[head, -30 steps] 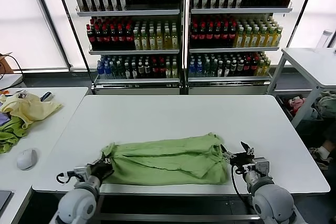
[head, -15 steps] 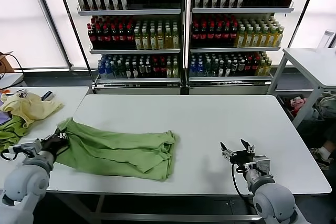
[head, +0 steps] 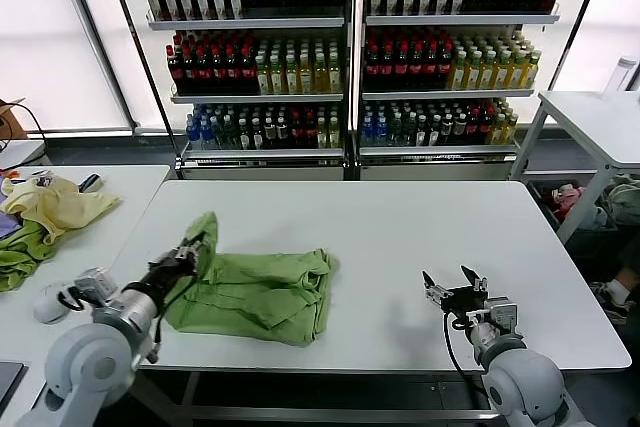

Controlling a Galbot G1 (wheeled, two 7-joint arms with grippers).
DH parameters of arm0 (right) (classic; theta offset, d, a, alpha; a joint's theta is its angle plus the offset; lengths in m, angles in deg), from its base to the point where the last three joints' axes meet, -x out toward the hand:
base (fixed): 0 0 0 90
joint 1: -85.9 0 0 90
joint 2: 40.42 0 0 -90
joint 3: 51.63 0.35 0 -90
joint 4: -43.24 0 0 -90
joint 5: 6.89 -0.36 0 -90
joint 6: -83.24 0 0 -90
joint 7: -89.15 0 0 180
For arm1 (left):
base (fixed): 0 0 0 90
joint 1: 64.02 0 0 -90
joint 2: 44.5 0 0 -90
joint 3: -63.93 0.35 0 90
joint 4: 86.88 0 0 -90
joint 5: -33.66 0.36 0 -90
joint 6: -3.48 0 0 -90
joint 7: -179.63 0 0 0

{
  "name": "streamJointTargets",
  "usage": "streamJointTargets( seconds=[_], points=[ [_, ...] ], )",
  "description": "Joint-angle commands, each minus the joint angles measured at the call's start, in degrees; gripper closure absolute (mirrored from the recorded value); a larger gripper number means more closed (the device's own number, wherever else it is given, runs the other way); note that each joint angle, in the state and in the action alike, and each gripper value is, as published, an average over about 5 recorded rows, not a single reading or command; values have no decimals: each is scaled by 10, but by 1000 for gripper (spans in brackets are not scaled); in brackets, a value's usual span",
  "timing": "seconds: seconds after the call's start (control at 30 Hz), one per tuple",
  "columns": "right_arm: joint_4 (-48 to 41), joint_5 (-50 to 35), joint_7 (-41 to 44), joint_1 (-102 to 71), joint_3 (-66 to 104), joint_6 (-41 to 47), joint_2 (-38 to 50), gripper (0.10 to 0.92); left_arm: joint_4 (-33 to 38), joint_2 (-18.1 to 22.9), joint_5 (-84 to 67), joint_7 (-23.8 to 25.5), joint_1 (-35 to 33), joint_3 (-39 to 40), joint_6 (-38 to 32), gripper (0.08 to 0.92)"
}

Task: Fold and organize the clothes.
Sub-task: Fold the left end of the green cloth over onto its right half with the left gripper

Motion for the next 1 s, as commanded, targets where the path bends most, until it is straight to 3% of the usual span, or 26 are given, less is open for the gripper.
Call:
streamJointTargets(
  seconds=[0.03,0.37,0.6,1.0],
  points=[
    [-4,0,0,2,-2,-1,0,203,-30,90,2,-3,43,164,-16,874],
    [-9,-1,0,9,-6,0,3,203,-106,116,63,-2,84,227,-16,874],
    [-8,0,0,7,-6,-1,2,203,-161,114,152,41,109,233,-14,862],
    [-11,2,0,9,-11,-1,-5,203,-23,70,113,103,36,170,-15,542]
  ],
)
